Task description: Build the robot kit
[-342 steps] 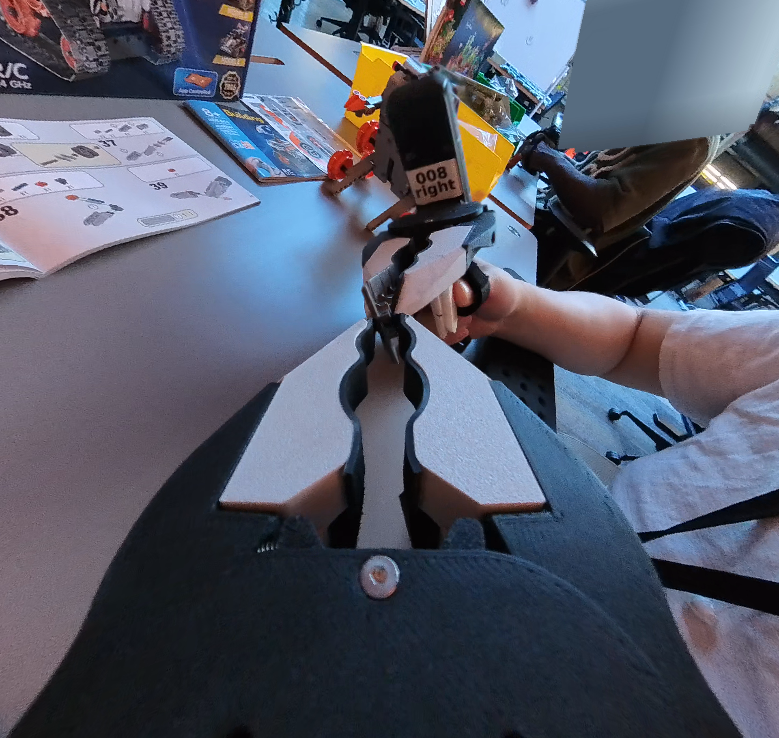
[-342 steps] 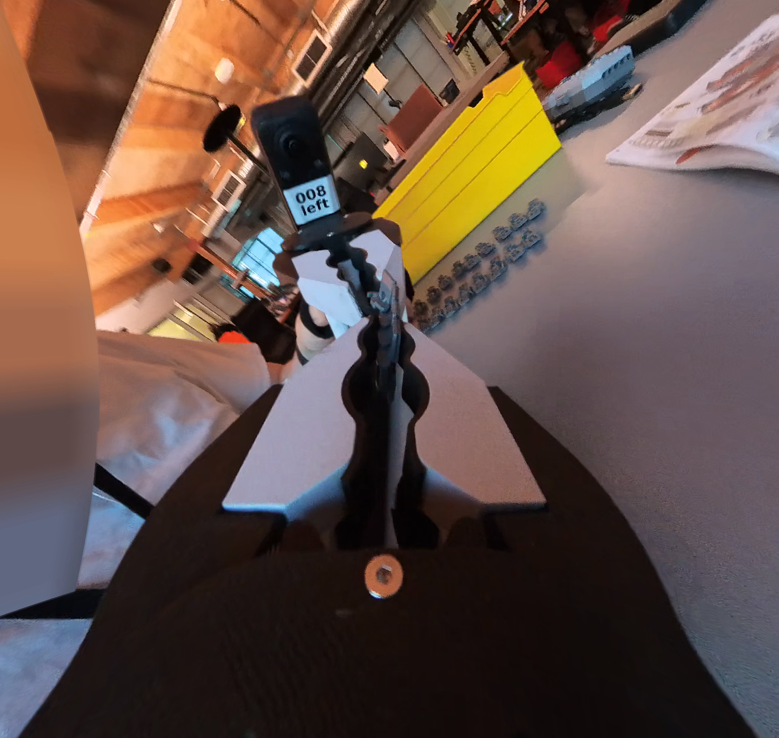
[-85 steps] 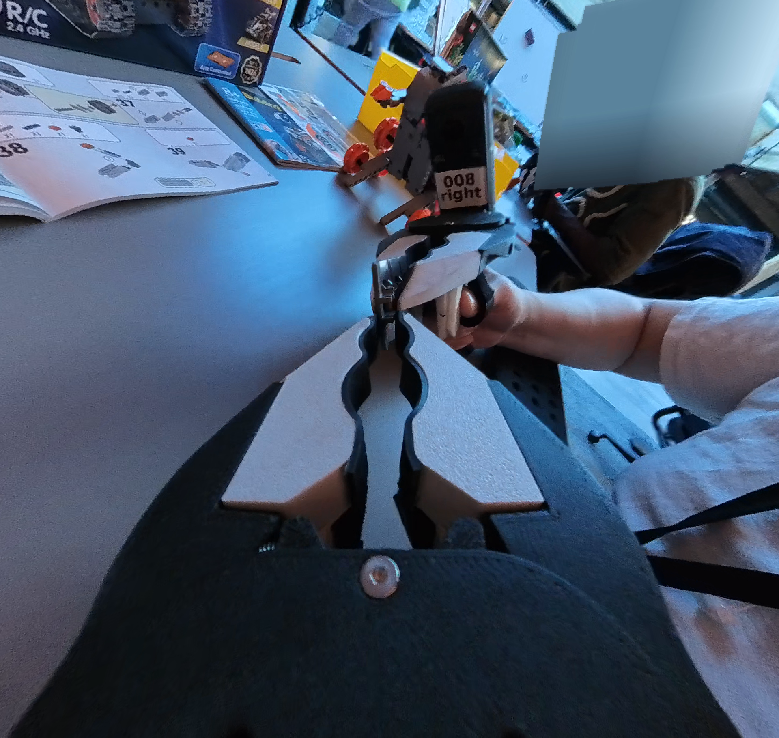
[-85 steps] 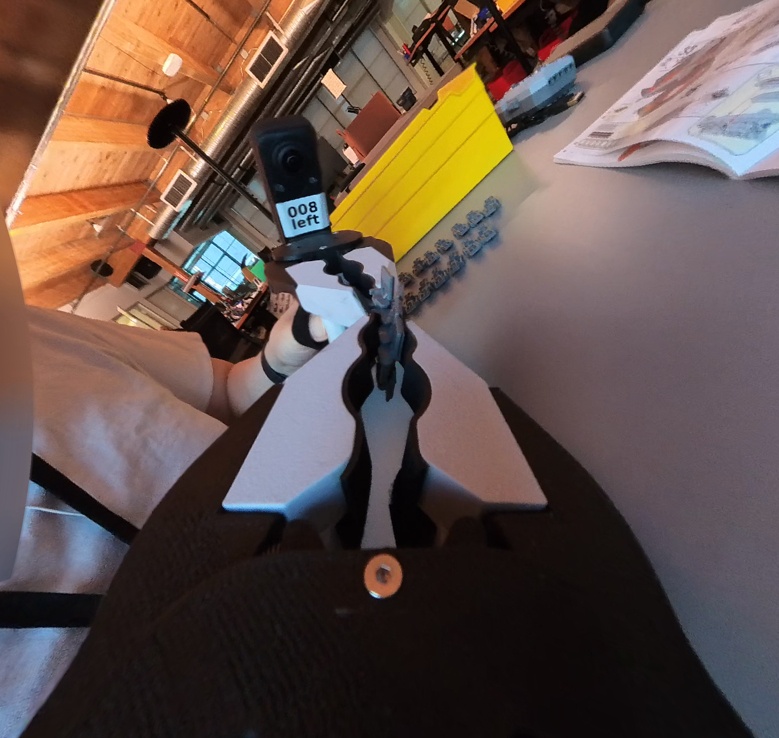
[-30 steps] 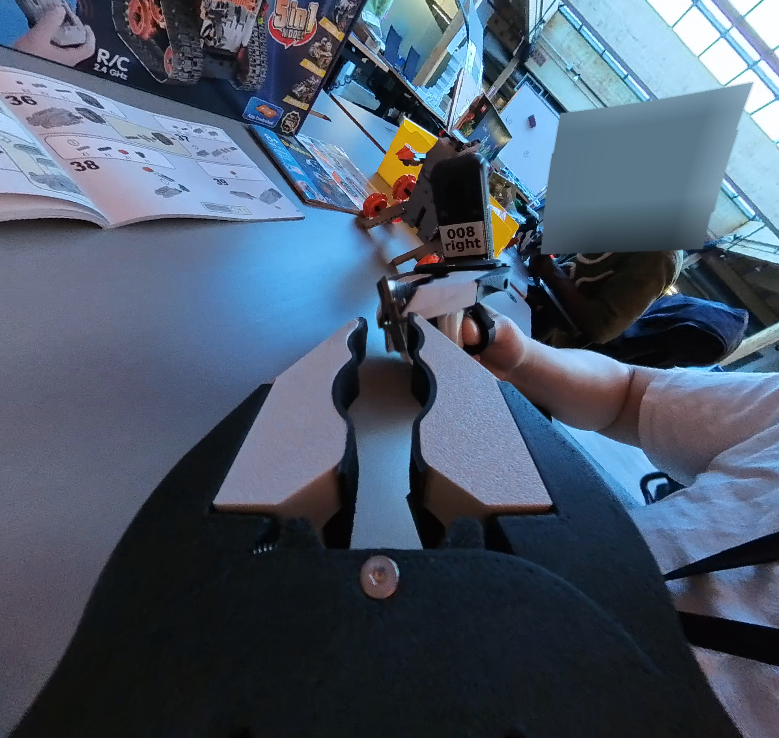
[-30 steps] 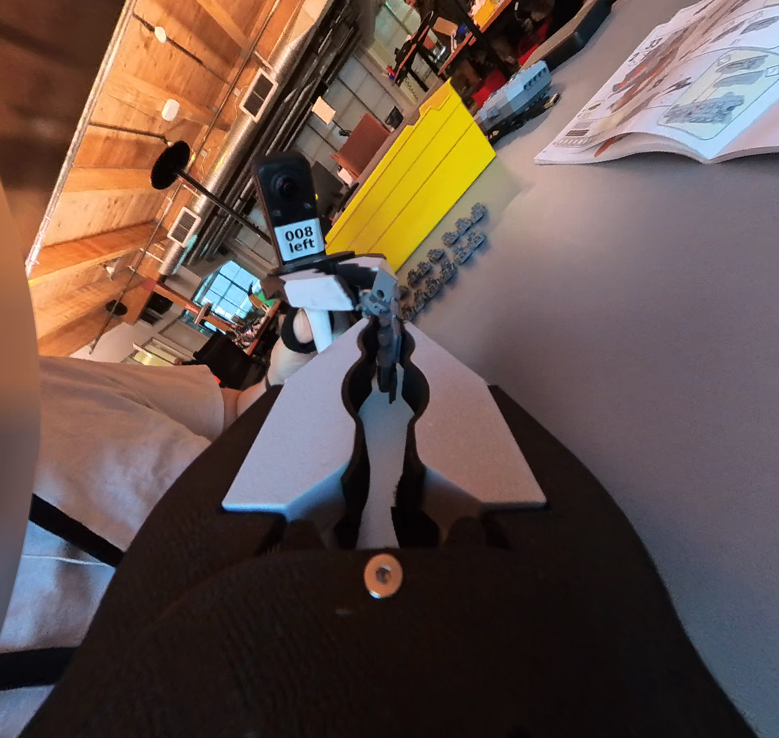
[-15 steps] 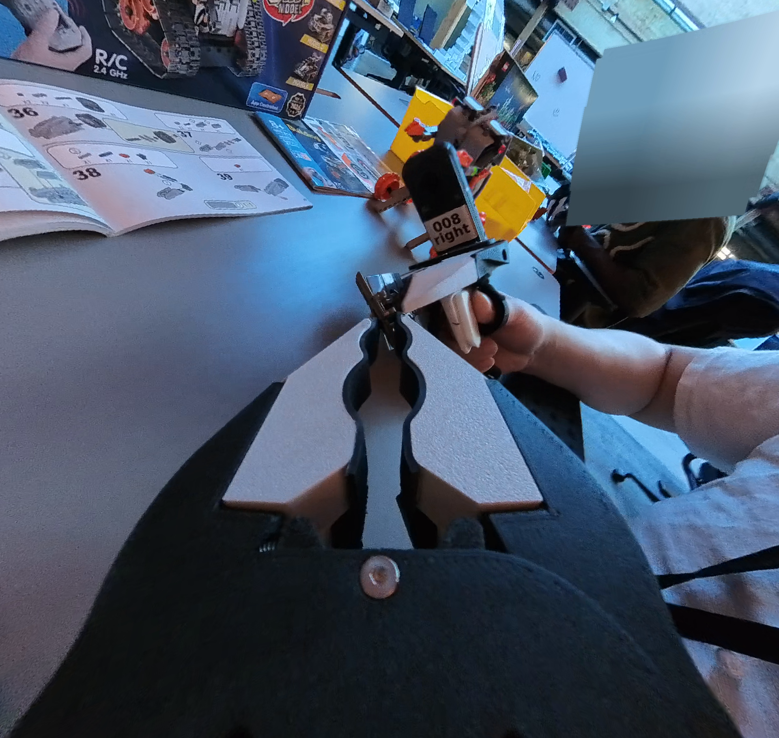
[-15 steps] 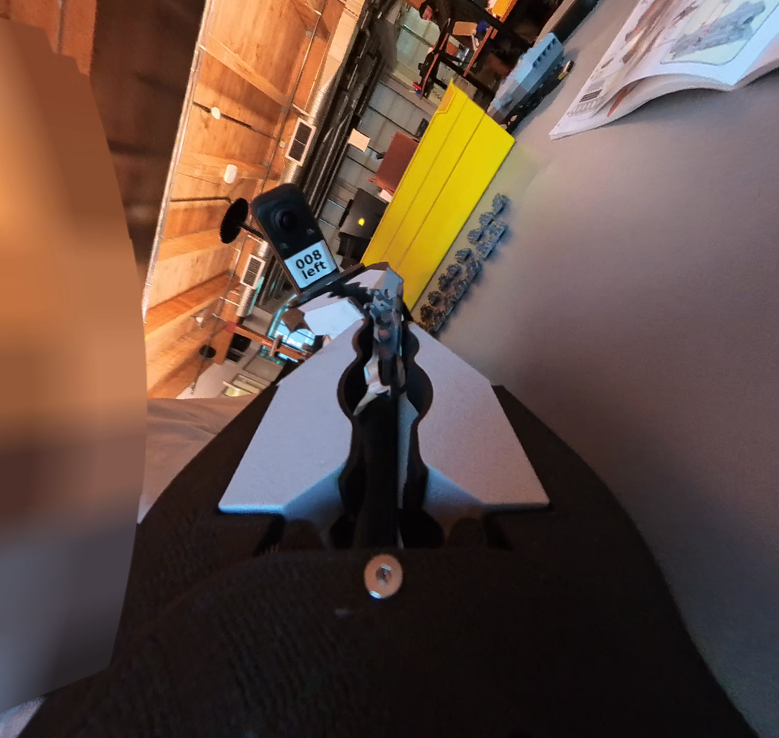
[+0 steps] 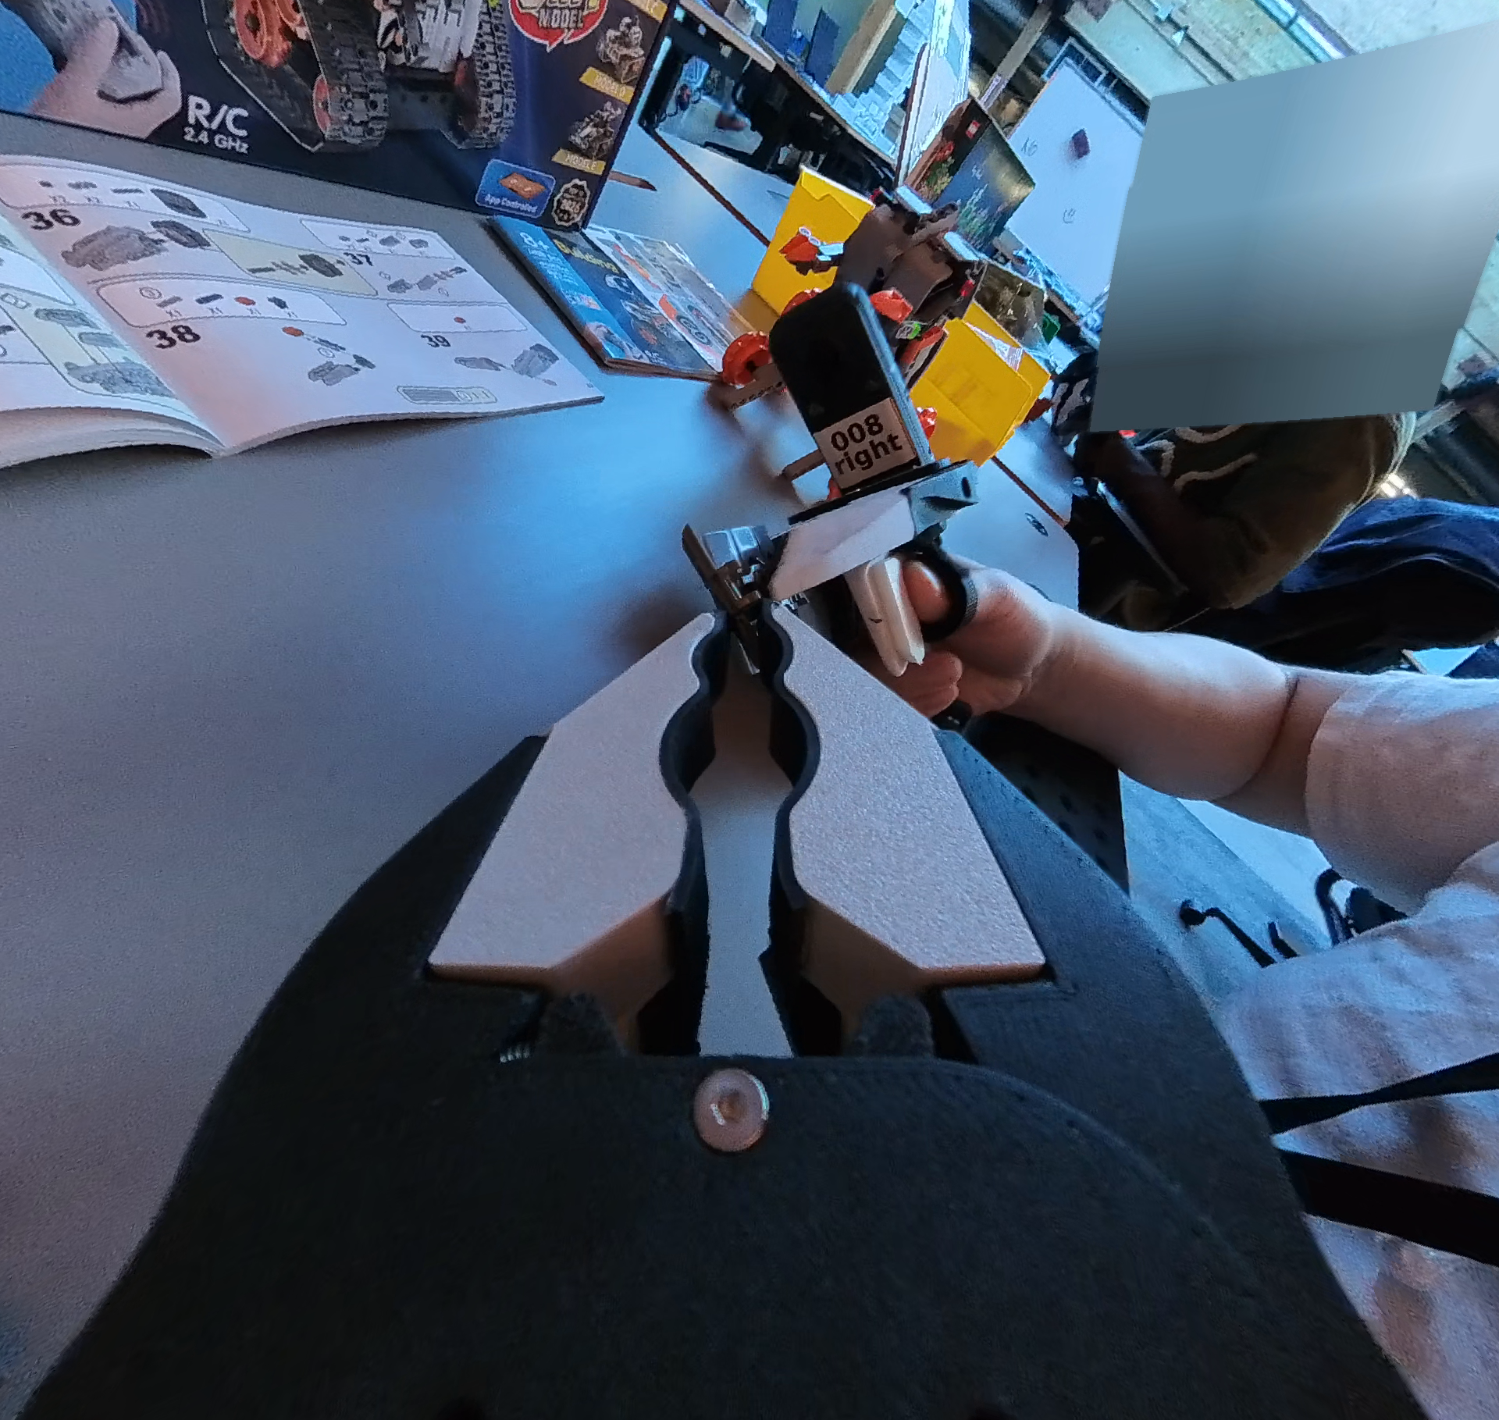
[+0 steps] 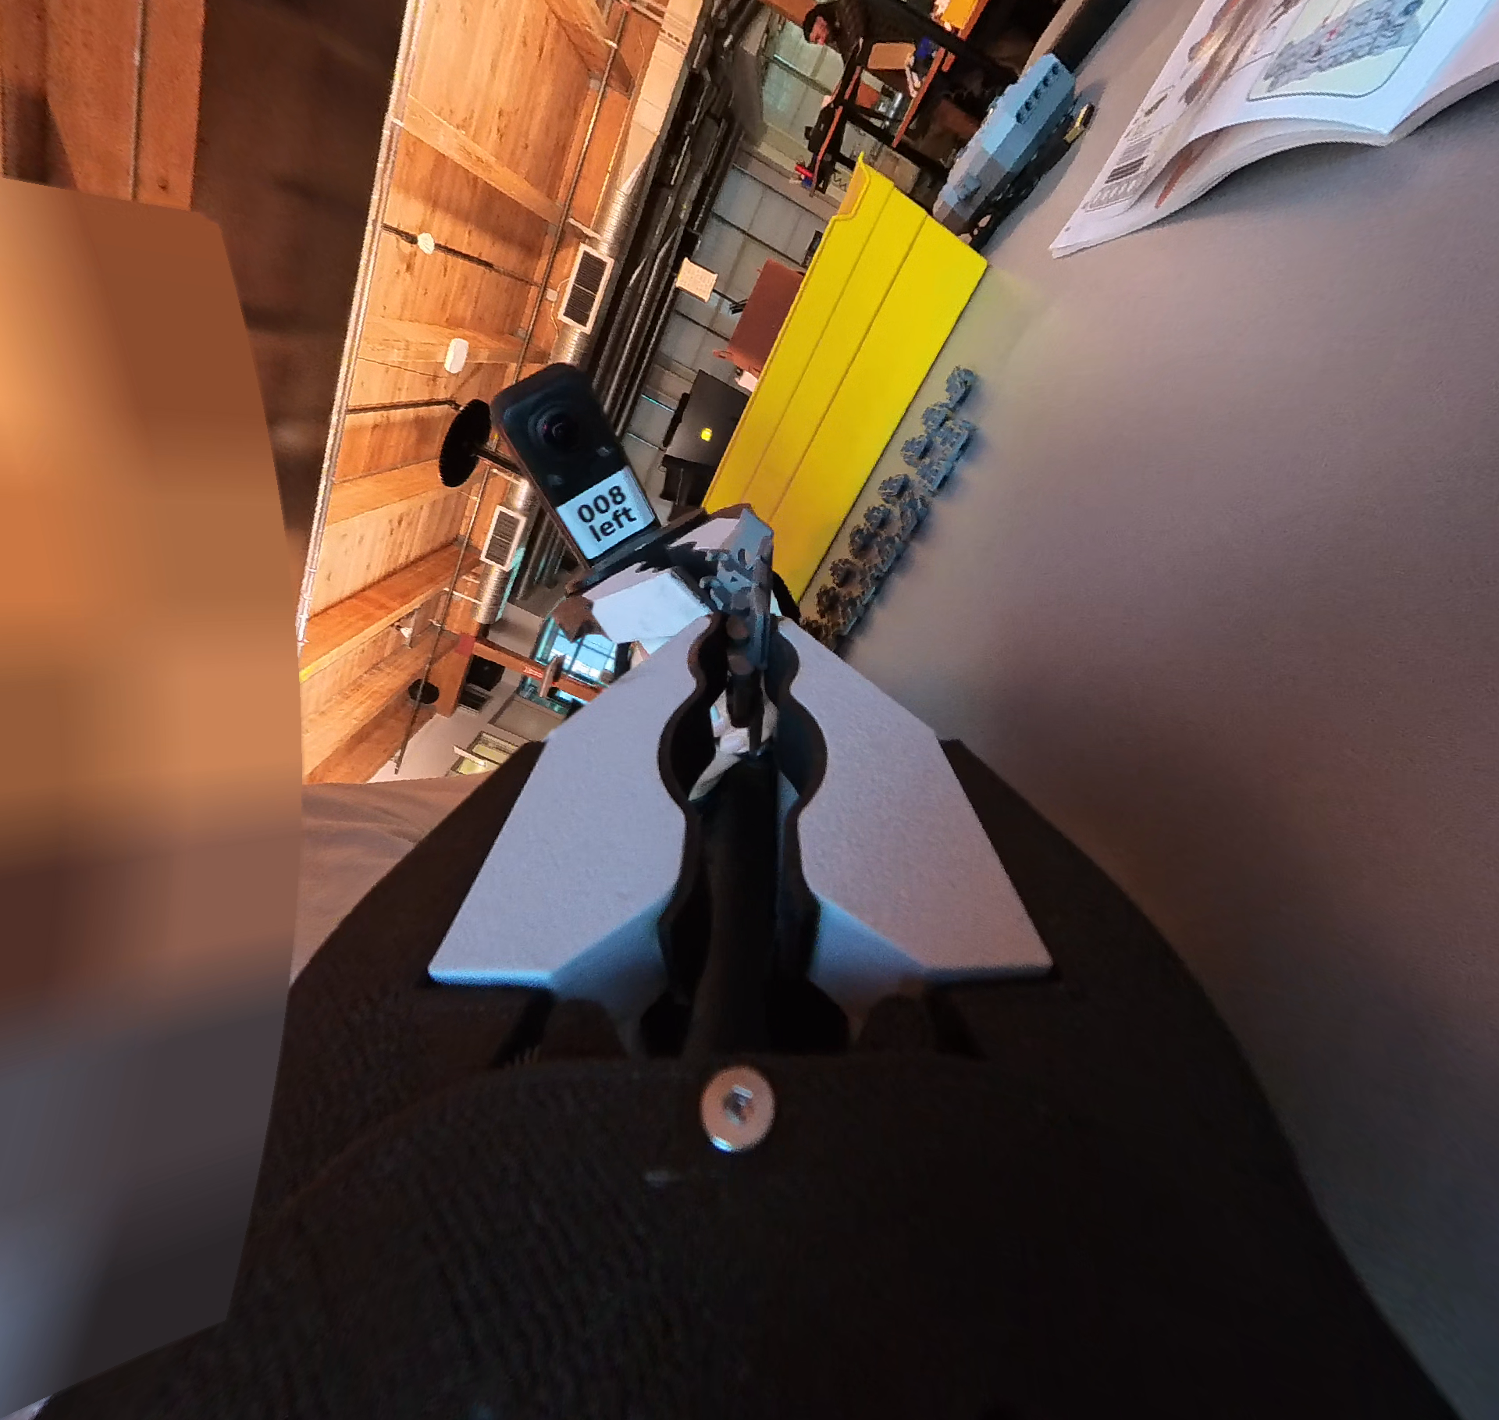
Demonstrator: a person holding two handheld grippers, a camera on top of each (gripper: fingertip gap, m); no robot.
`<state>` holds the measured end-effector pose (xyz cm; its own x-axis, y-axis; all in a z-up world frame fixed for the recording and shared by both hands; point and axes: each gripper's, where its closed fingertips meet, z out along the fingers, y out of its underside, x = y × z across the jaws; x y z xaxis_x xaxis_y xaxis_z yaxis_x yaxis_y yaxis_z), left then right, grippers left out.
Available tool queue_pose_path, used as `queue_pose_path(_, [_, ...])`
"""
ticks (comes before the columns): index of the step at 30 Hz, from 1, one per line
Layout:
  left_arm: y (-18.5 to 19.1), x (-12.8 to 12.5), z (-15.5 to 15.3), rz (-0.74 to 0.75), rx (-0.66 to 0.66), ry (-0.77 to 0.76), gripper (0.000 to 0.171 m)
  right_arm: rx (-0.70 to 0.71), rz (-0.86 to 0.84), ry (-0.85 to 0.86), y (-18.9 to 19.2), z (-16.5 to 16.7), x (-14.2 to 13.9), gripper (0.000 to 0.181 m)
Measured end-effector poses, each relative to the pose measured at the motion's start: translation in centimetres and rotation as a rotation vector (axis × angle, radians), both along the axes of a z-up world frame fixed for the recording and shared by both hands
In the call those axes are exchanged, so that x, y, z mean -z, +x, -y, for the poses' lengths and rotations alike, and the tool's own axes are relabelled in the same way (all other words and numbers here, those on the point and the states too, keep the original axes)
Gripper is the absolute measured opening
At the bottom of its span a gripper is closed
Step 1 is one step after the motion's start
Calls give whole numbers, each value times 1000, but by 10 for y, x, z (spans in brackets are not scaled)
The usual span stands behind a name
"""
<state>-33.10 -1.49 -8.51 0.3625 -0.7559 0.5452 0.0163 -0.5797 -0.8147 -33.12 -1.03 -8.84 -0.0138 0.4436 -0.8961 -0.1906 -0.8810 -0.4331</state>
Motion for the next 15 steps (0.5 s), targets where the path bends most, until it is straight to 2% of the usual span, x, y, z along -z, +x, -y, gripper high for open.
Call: queue_pose_path(15, [3, 5, 4, -108, -17, 133, 5, 25, 50, 57, 2, 3, 1, 5])
